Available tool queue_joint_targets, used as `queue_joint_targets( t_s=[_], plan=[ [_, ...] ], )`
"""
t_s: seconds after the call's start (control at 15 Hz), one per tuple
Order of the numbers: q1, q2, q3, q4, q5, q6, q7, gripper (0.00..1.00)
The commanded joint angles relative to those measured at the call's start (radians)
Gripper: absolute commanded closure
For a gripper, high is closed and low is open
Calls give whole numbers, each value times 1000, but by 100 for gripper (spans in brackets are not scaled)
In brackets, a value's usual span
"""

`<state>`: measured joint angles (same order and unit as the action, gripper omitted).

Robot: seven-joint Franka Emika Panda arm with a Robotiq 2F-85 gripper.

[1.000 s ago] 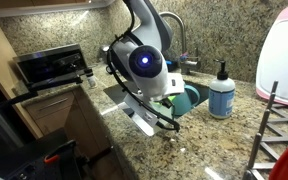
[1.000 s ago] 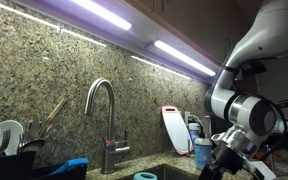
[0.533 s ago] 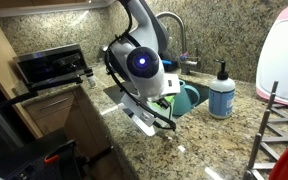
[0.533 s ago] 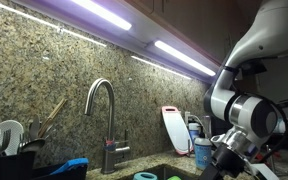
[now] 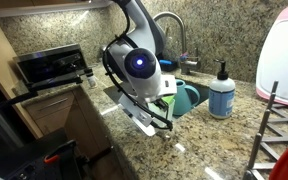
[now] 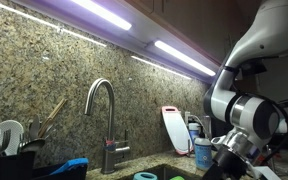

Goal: Take the green lid from the sink and put it on the dish rack

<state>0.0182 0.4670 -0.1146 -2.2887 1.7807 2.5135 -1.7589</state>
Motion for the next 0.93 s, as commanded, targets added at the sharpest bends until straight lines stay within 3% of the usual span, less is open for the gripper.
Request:
queue_joint_targets(
  t_s=[0.0, 0.47, 0.87],
  plan=[
    [16, -33, 5, -34, 25, 29, -19, 0],
    [43, -187, 4, -171, 83, 64, -174, 0],
    [27, -279, 5, -223, 68, 74, -189, 0]
  ],
)
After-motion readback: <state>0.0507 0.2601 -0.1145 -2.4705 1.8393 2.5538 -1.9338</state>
